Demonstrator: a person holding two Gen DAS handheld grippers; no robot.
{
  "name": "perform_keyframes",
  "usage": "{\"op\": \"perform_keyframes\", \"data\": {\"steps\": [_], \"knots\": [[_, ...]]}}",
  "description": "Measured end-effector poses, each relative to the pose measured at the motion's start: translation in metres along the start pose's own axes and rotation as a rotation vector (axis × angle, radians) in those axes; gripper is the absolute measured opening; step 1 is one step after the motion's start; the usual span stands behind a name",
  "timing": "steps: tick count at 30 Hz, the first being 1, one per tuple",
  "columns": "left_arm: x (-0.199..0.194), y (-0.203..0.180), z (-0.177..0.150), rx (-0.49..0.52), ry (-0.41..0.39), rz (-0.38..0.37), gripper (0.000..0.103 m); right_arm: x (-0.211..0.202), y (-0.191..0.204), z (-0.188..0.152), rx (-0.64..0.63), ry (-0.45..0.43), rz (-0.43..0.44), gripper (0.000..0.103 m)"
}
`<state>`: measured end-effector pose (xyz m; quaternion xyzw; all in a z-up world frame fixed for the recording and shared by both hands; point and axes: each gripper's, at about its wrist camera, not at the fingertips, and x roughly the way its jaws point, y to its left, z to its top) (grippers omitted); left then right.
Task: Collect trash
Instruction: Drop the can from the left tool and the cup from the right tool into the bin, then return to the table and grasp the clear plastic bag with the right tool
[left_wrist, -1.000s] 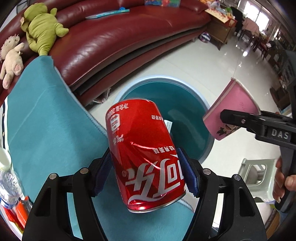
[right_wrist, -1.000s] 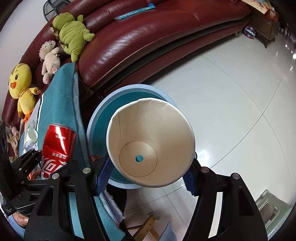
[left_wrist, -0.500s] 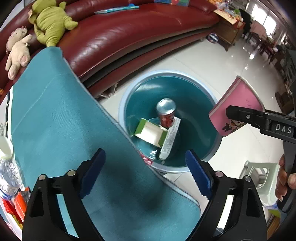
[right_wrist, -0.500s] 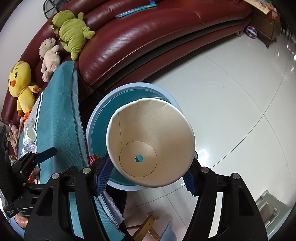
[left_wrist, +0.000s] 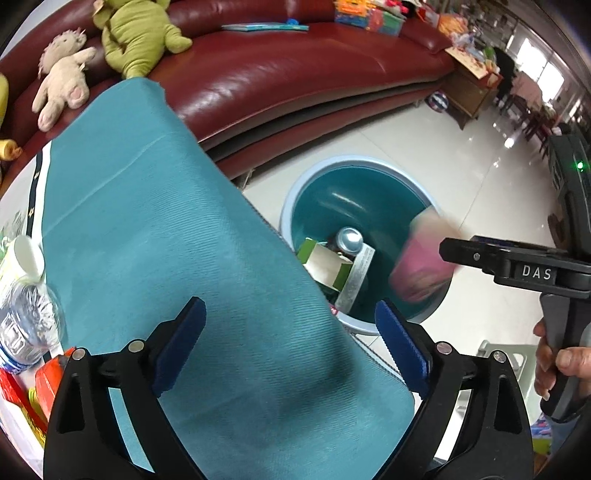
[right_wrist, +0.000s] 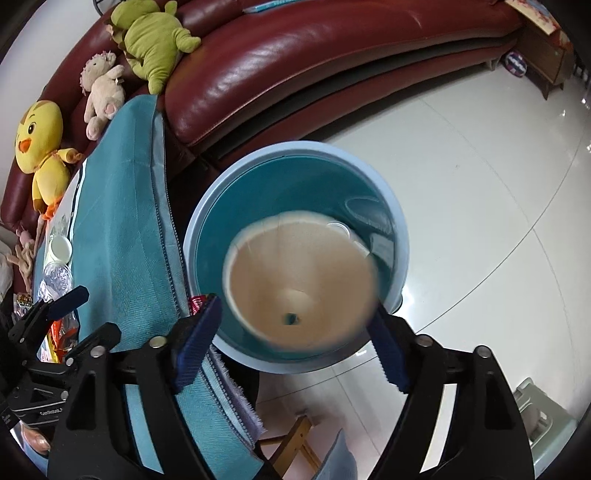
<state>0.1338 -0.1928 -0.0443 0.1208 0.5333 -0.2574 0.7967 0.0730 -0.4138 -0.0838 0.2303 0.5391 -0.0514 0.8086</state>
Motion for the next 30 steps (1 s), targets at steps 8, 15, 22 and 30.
{"op": "perform_keyframes", "data": {"steps": [8,15,22,30], "knots": [[-0.007,0.013,-0.009,-0.022,-0.004,-0.007,0.094,0.002,0.008,-0.001,0.007,0.022,-0.022,0.078],[-0.018,0.028,-0.018,-0.043,-0.019,-0.007,0.094,-0.001,0.021,-0.006,-0.009,0.04,-0.036,0.082],[-0.039,0.053,-0.037,-0.091,-0.041,0.011,0.094,-0.008,0.051,-0.014,-0.069,0.043,-0.036,0.082],[-0.074,0.089,-0.072,-0.146,-0.075,0.049,0.094,-0.012,0.095,-0.035,-0.143,0.06,-0.017,0.082]]}}
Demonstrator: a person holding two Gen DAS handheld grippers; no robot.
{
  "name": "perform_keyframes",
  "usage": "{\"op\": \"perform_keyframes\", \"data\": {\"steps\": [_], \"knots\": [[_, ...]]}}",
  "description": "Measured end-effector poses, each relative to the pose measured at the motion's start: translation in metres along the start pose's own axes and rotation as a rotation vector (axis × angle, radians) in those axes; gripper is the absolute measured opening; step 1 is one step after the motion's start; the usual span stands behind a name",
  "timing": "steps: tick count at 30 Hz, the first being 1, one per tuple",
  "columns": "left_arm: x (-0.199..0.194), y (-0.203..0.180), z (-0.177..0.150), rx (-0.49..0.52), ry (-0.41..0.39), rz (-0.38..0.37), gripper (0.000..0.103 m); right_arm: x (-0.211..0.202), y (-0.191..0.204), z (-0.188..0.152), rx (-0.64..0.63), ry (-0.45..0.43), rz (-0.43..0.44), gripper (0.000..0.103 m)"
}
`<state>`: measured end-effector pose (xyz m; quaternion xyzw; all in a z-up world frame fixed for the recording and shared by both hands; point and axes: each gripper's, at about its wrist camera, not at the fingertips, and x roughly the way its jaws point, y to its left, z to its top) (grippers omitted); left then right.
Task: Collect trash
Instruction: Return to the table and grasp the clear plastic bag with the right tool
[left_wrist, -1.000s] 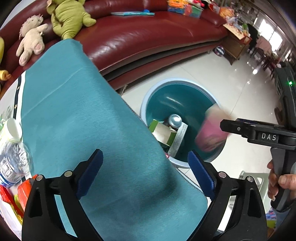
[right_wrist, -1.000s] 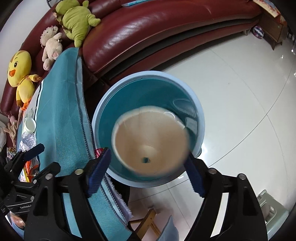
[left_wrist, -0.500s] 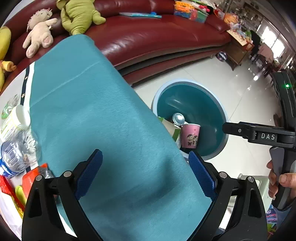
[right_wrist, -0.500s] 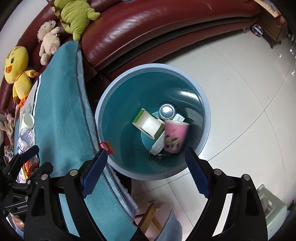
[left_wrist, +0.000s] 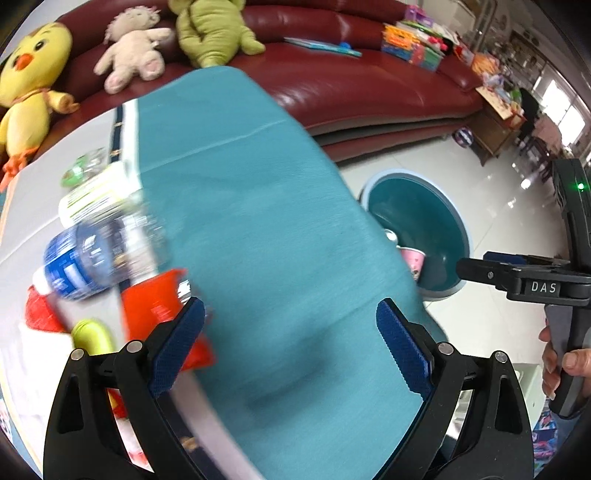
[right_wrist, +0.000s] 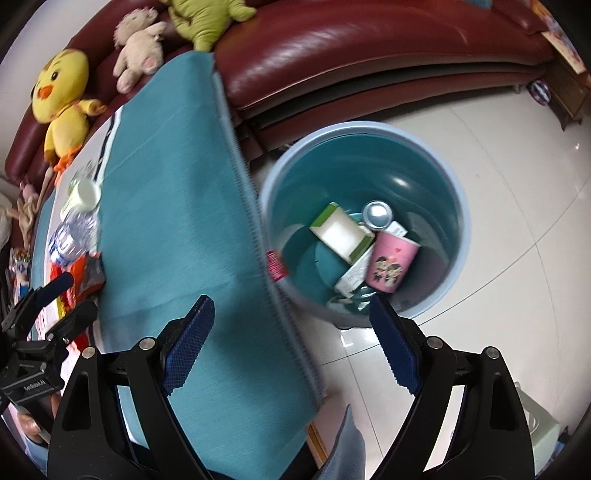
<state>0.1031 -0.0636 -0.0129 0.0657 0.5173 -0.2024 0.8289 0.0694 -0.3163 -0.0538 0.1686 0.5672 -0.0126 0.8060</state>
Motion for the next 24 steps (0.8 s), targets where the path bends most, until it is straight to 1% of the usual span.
{"op": "perform_keyframes", "data": {"steps": [8,11,15,17,19,24], "knots": [[-0.048,0.048,-0.03,-0.057,-0.062,0.045,0.094,-0.004,0.057,-0.024,-0.098,0.01,0.021,0.082],[-0.064,0.067,-0.042,-0.082,-0.088,0.063,0.097,-0.003,0.08,-0.033,-0.143,0.02,0.025,0.082],[-0.08,0.096,-0.062,-0.113,-0.107,0.102,0.098,-0.002,0.11,-0.043,-0.21,0.032,0.026,0.082],[-0.089,0.116,-0.075,-0.133,-0.114,0.119,0.098,-0.003,0.127,-0.048,-0.249,0.035,0.028,0.082],[-0.094,0.131,-0.084,-0.154,-0.118,0.13,0.098,-0.005,0.153,-0.052,-0.314,0.038,0.028,0.082],[-0.105,0.182,-0.12,-0.248,-0.115,0.16,0.098,-0.007,0.212,-0.061,-0.462,0.039,0.047,0.082]]}}
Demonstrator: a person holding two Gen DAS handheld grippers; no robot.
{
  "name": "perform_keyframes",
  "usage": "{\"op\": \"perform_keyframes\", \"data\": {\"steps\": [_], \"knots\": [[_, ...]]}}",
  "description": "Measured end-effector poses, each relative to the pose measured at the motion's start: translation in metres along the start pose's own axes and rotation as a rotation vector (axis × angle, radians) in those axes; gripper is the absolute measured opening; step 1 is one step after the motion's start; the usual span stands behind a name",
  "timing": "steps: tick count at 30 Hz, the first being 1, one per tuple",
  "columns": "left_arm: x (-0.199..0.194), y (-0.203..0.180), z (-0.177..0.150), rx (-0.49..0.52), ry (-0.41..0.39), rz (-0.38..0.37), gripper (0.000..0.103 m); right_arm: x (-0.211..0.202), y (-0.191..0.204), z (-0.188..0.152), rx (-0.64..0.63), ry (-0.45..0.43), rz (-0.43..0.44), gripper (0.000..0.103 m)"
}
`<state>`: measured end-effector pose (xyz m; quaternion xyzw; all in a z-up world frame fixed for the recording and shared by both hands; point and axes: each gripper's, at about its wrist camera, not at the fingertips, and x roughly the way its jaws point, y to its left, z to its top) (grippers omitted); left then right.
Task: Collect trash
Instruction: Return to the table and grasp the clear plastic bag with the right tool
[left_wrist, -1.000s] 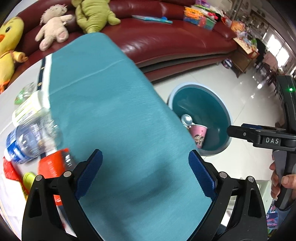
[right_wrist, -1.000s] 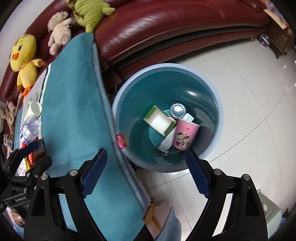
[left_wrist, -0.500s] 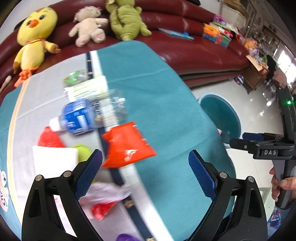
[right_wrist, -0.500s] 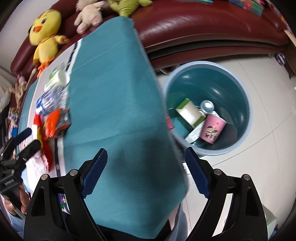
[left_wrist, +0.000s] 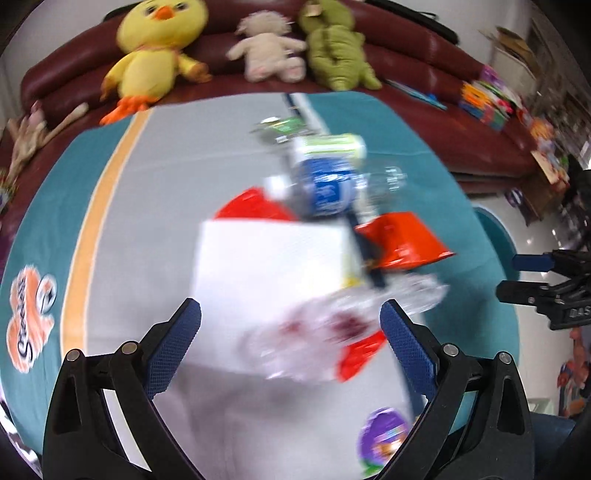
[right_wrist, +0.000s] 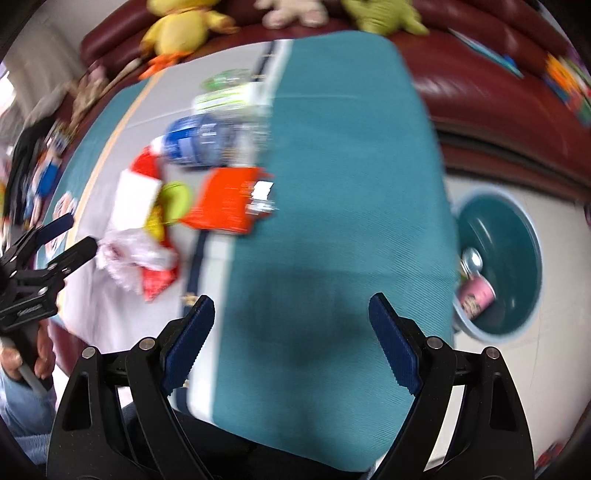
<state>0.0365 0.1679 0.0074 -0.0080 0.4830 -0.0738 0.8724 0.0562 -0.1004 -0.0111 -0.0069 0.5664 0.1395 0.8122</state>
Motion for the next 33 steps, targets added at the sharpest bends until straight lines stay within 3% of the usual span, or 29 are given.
{"op": "perform_keyframes", "data": {"steps": [12,17,24,26,27,28,33], "knots": [[0.014,0.101,-0.042,-0.183,0.078,0.043,0.098,0.032,0.136,0.031,-0.339,0.042,0.02,0.082],[0.016,0.117,-0.051,-0.213,0.091,0.035,0.098,0.051,0.17,0.038,-0.444,0.06,0.01,0.082],[0.019,0.13,-0.058,-0.237,0.096,0.024,0.098,0.08,0.185,0.032,-0.513,0.121,-0.015,0.082],[0.022,0.132,-0.057,-0.249,0.101,0.018,0.098,0.082,0.19,0.023,-0.553,0.11,-0.04,0.07],[0.023,0.133,-0.058,-0.255,0.103,0.013,0.098,0.082,0.192,0.021,-0.566,0.109,-0.046,0.051],[0.023,0.133,-0.058,-0.258,0.104,0.007,0.098,0.083,0.193,0.018,-0.572,0.114,-0.048,0.046],[0.024,0.118,-0.054,-0.225,0.099,-0.025,0.098,0.061,0.185,0.018,-0.516,0.083,0.015,0.041]]}}
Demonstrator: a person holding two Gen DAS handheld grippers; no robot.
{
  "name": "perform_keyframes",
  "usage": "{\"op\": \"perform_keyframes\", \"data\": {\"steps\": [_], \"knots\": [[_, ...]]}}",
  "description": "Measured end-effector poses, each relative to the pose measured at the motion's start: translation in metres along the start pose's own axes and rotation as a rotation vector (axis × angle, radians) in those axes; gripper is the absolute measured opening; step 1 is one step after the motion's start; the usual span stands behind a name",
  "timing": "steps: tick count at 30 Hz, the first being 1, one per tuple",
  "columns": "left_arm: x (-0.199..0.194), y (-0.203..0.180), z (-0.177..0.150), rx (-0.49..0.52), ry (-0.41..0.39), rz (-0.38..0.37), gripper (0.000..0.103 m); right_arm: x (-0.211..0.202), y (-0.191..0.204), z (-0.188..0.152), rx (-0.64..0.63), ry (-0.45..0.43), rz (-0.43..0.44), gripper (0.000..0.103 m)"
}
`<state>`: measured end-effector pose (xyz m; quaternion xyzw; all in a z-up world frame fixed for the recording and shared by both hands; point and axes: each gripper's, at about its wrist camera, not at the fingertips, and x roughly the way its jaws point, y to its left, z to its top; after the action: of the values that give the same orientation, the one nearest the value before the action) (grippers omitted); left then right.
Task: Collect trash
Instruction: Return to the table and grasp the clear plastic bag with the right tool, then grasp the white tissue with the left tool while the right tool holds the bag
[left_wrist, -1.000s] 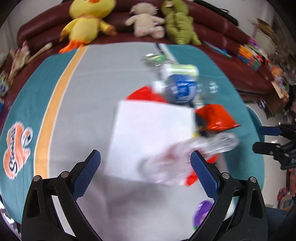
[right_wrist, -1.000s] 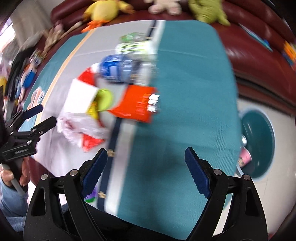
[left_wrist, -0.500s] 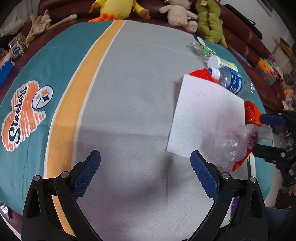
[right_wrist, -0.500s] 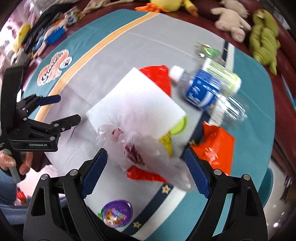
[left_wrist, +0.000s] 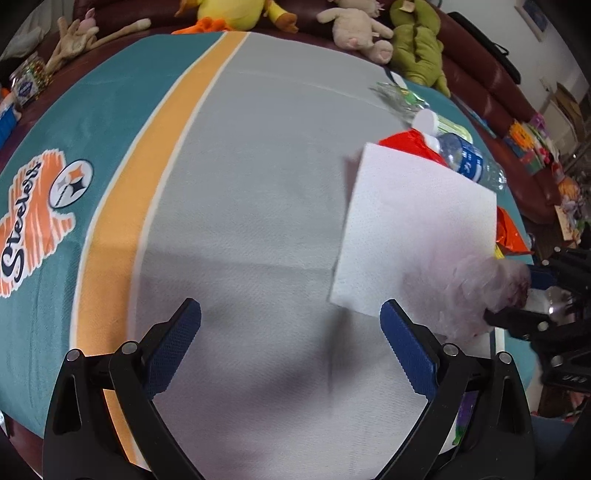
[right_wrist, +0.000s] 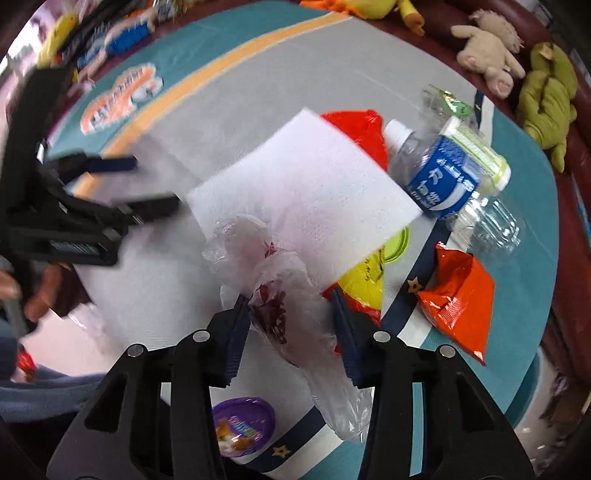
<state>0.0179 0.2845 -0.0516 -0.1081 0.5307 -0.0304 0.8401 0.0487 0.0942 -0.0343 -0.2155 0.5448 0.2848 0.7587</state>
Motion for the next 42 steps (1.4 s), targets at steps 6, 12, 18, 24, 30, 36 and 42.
{"op": "perform_keyframes", "data": {"steps": [6,12,18,24,30,36,42], "knots": [[0.011,-0.041,0.007,0.101,0.015,-0.058,0.098,-0.034,-0.034,-0.009,0.155,-0.07,0.057,0.042],[0.032,-0.078,0.01,0.202,0.04,-0.075,0.099,-0.043,-0.082,-0.031,0.328,-0.096,0.026,0.043],[0.04,-0.106,0.005,0.295,0.033,0.008,0.099,-0.037,-0.107,-0.052,0.422,-0.095,0.044,0.044],[0.043,-0.127,-0.007,0.359,0.002,0.013,0.099,-0.038,-0.118,-0.063,0.484,-0.127,0.083,0.045],[0.04,-0.144,-0.017,0.386,-0.074,0.061,0.058,-0.034,-0.126,-0.072,0.51,-0.133,0.107,0.045],[0.034,-0.159,-0.018,0.373,-0.077,0.061,0.003,-0.029,-0.136,-0.088,0.548,-0.136,0.131,0.045],[0.003,-0.151,-0.004,0.297,-0.118,0.024,0.002,-0.035,-0.152,-0.109,0.59,-0.166,0.145,0.045]]}}
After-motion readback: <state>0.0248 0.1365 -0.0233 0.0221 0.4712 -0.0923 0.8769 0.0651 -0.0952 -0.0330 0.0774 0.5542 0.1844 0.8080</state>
